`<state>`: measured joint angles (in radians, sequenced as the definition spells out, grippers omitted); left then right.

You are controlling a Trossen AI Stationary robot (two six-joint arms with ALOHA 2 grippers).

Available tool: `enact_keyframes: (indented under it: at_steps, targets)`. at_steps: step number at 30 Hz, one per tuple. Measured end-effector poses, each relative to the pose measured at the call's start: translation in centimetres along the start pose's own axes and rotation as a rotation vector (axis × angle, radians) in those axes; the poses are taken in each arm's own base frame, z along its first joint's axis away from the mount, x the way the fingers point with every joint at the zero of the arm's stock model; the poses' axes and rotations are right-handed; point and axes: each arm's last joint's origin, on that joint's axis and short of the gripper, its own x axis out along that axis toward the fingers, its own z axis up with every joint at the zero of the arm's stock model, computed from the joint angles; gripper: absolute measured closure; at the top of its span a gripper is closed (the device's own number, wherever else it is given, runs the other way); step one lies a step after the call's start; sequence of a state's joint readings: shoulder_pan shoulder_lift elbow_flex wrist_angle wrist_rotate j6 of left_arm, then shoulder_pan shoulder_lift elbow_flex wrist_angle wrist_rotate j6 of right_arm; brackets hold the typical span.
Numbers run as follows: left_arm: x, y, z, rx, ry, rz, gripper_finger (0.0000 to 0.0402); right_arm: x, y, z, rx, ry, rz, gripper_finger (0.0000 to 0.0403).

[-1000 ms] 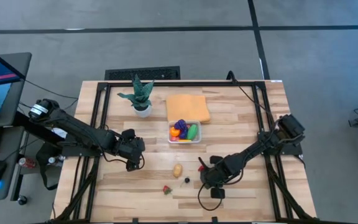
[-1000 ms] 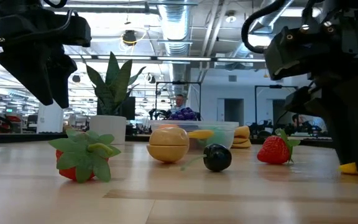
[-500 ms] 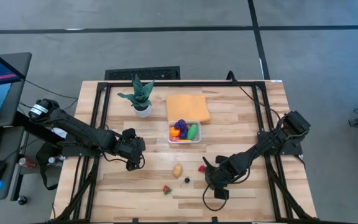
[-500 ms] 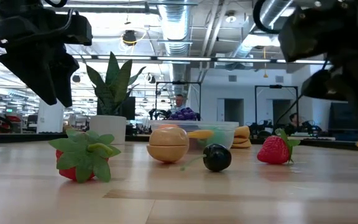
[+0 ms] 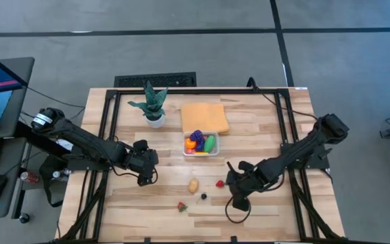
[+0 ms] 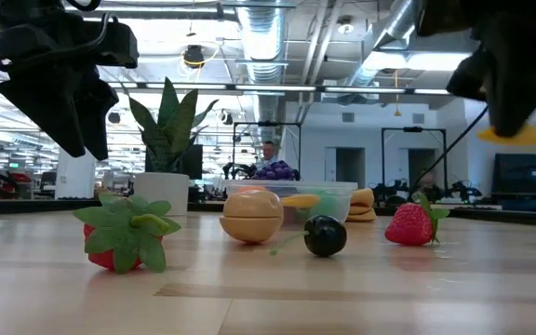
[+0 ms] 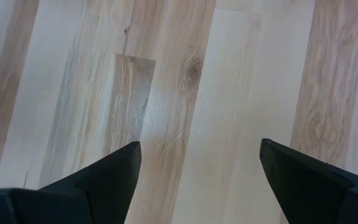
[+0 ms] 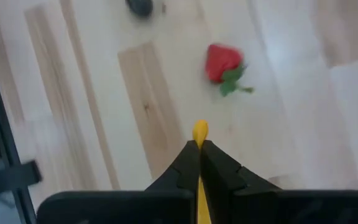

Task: Pick and placing Produce into tupperware
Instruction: Put the yellow corn into the transparent bin

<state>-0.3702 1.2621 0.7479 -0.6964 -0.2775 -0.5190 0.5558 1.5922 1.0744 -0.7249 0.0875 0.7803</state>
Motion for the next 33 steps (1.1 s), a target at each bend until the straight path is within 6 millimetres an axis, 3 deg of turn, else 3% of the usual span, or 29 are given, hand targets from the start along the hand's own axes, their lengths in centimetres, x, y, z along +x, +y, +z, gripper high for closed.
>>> enact_keyframes:
  at_steps: [11, 18, 26, 33]
  targets:
    - [0.0, 0.0, 0.1, -0.003, -0.011, -0.001, 0.0081, -3.0, -2.0, 1.1, 0.046, -0.157, -0.066, 0.0397]
    - [0.0, 0.0, 0.1, -0.004, -0.019, 0.004, 0.0081, -3.3, -4.2, 2.8, 0.019, -0.199, -0.130, 0.0397]
    - [0.0, 0.0, 0.2, -0.017, -0.029, 0.013, 0.0081, -3.3, -7.8, 5.7, -0.011, -0.253, -0.183, 0.0397]
    - [0.0, 0.0, 0.5, -0.035, -0.070, 0.034, 0.0081, -3.8, -11.8, 8.7, 0.087, -0.384, -0.206, 0.0397]
